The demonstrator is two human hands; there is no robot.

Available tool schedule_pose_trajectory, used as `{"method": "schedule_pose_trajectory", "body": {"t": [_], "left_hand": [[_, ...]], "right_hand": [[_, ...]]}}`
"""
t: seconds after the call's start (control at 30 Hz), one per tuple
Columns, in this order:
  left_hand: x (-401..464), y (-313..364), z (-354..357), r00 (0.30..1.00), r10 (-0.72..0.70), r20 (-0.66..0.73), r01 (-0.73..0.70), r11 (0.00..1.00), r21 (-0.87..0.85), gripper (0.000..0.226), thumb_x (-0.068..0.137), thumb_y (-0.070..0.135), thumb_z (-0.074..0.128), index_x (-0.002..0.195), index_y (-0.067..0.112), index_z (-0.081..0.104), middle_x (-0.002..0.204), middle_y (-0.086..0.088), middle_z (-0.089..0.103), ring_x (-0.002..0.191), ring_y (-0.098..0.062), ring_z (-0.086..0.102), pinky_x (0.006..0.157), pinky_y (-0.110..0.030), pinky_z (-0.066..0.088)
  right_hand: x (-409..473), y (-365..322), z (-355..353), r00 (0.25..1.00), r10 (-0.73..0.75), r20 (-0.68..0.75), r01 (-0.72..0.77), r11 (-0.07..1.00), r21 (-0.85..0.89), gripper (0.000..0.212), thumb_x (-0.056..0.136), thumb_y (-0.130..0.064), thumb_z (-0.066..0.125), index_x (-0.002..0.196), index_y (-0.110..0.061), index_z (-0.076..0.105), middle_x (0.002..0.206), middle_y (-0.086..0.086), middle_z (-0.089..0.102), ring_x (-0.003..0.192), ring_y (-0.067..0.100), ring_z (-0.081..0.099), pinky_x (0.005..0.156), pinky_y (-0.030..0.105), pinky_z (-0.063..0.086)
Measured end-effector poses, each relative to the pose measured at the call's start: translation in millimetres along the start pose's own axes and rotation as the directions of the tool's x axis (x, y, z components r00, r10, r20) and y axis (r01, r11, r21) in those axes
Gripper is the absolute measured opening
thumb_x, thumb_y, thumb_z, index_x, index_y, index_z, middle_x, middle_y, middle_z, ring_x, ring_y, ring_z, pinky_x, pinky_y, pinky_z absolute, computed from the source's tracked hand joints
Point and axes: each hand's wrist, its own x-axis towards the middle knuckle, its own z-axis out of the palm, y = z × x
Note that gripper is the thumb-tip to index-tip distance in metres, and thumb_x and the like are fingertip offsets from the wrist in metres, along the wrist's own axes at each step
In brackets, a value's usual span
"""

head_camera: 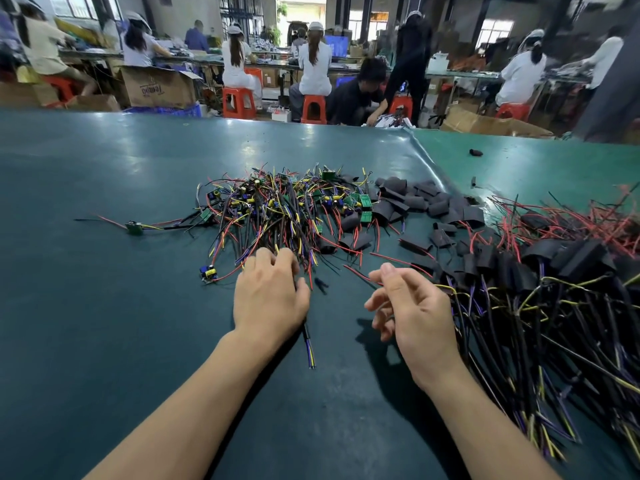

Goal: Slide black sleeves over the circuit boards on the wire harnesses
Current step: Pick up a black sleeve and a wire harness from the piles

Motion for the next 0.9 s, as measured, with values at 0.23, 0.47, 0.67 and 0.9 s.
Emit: {"method": "schedule_pose_trajectory", "body": {"t": [0.23,0.47,0.67,0.9], "left_hand": [[-8,19,-17,0.97,0.038,-0.241,-0.136,0.905,-0.402,0.014,0.082,0.018,0.056,0.095,0.019,0.061,0.053,0.008,0.044,0.053,-0.014,0.046,0.057,-0.033,0.044],[-29,32,-12,0.844,0.515,-0.153,-0.487,0.613,-0.622,0.041,0.084,0.006,0.062,0.122,0.012,0.048,0.072,0.012,0.053,0.061,-0.009,0.051,0.062,-0.02,0.046],[-22,29,-11,0.856,0.459,-0.238,-0.491,0.577,-0.652,0.031,0.094,0.009,0.055,0.122,0.019,0.046,0.087,0.013,0.064,0.077,-0.007,0.062,0.076,-0.016,0.046],[-15,21,-5,0.927,0.294,-0.235,-0.376,0.745,-0.551,0.023,0.088,0.017,0.06,0.109,0.013,0.056,0.081,0.01,0.058,0.069,-0.005,0.052,0.068,-0.015,0.043]], "right_hand": [[2,10,-1,0.993,-0.113,-0.02,0.107,0.974,-0.199,0.01,0.094,-0.018,0.063,0.09,-0.026,0.066,0.071,0.001,0.068,0.053,0.011,0.058,0.047,0.026,0.044],[3,15,-2,0.961,-0.213,0.176,0.263,0.898,-0.352,0.069,0.084,0.002,0.069,0.132,-0.044,0.049,0.107,-0.005,0.061,0.071,0.013,0.058,0.068,0.022,0.05],[3,12,-3,0.95,-0.287,0.122,0.311,0.901,-0.304,0.024,0.09,-0.006,0.068,0.1,-0.028,0.072,0.096,-0.009,0.073,0.085,0.007,0.066,0.069,0.031,0.055],[13,-4,-11,0.944,-0.08,-0.32,0.167,0.952,0.255,0.012,0.101,-0.008,0.05,0.092,-0.014,0.054,0.089,0.016,0.069,0.072,0.023,0.073,0.052,0.026,0.056]]}}
